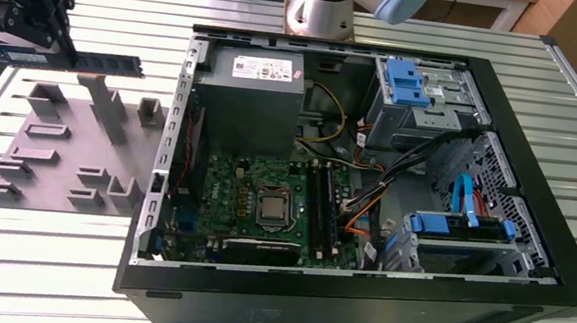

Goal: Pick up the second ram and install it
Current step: 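Pick up the second ram and move it above second insertion slot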

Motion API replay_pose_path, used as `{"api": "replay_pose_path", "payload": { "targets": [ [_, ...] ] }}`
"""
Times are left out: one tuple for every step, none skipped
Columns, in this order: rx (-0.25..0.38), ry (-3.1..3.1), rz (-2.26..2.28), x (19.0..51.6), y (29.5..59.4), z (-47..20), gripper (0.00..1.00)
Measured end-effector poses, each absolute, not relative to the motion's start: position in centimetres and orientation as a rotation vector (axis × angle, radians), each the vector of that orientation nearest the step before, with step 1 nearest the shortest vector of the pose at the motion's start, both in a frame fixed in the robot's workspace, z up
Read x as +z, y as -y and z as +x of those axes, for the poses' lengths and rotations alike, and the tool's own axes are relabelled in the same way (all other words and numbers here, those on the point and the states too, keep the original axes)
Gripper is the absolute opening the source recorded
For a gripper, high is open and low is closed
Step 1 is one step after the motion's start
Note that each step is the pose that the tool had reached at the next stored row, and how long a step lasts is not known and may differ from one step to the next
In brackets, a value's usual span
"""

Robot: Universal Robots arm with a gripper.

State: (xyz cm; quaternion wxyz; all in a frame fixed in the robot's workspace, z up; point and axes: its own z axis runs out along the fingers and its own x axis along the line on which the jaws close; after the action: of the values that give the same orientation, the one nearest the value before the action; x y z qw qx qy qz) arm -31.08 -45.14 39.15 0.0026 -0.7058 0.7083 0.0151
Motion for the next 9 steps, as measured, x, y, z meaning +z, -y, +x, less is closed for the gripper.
{"api": "replay_pose_path", "payload": {
  "targets": [
    [0.047,-2.222,-2.214,39.16,45.14,-31.06,0.14],
    [0.047,-2.222,-2.214,39.15,45.14,-31.04,0.14],
    [0.047,-2.221,-2.214,39.15,45.14,-30.83,0.14],
    [0.047,-2.221,-2.214,39.16,45.14,-30.62,0.14],
    [0.047,-2.221,-2.214,39.16,45.14,-30.6,0.14],
    [0.047,-2.221,-2.214,39.15,45.14,-30.59,0.14],
    [0.047,-2.222,-2.214,39.16,45.14,-30.56,0.14],
    [0.047,-2.221,-2.214,39.16,45.14,-30.54,0.14],
    [0.047,-2.221,-2.214,39.15,45.14,-30.51,0.14]
  ]
}}
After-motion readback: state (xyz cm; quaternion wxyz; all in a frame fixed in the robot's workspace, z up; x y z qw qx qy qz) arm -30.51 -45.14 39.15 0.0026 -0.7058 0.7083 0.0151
